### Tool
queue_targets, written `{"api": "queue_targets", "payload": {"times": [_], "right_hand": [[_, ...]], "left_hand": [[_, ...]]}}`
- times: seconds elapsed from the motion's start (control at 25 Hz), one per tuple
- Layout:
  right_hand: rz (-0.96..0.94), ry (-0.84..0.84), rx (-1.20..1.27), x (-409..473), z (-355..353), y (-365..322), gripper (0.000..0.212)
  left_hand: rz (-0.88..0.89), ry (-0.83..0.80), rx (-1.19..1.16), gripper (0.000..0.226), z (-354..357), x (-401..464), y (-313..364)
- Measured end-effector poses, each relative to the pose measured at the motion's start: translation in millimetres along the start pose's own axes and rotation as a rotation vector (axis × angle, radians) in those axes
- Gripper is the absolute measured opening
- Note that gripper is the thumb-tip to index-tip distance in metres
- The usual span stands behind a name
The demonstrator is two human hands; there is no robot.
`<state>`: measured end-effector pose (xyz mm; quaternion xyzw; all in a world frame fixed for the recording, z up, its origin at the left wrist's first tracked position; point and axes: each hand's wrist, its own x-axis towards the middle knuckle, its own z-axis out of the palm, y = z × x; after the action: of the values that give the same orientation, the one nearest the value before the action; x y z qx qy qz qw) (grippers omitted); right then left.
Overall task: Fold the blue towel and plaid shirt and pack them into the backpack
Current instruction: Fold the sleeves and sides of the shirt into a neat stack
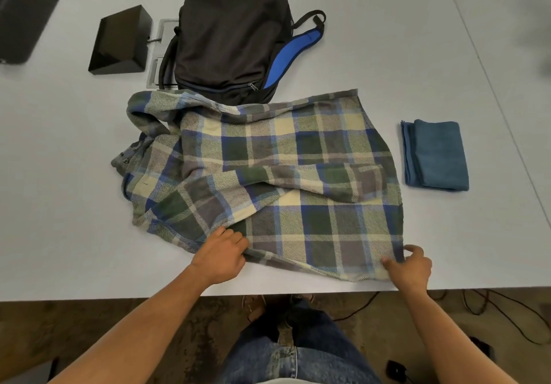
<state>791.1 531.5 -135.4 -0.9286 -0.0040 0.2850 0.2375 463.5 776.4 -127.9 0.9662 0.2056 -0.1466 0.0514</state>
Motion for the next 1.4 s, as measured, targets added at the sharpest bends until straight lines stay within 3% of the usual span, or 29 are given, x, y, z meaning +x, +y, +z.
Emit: {"api": "queue_targets", "payload": {"times": [0.36,0.56,0.64,0.72,0.84,0.92,1.2,1.4], "right_hand": [[-0.093,0.129,0.253,6.1,-12.0,-39.6,0.046],[-0.095,0.076,0.3,23.4,-13.4,-68.5,0.024],[-0.12,0.017,0.254,28.8,-13.9,-76.1,0.019],[-0.252,-0.03,0.17,29.0,-13.8,-79.1,0.031],[-0.572,-0.062,-0.193,34.2,-12.3,-67.1,0.033],[-0.647,-0.094,-0.342,42.0,-8.7,-55.1,0.026],[-0.521,-0.158,-0.11,50.6,-7.4,-77.2,0.025],[-0.566,-0.215,-0.133,65.2,-11.3,-93.4,0.019]], "left_hand": [[-0.28,0.021,0.084,0.022,-22.9,15.4,-6.8],[-0.349,-0.06,0.071,0.024,-38.4,28.3,-15.8],[-0.362,-0.068,0.081,0.03,-41.3,32.3,-18.4],[-0.367,-0.069,0.097,0.034,-42.2,36.1,-19.6],[-0.359,-0.086,0.12,0.036,-41.4,39.1,-20.3],[-0.357,-0.088,0.147,0.035,-40.3,38.6,-22.2],[-0.399,-0.037,0.242,0.034,-42.4,42.5,-36.0],[-0.476,-0.033,0.197,0.054,-45.8,50.4,-43.7]]}}
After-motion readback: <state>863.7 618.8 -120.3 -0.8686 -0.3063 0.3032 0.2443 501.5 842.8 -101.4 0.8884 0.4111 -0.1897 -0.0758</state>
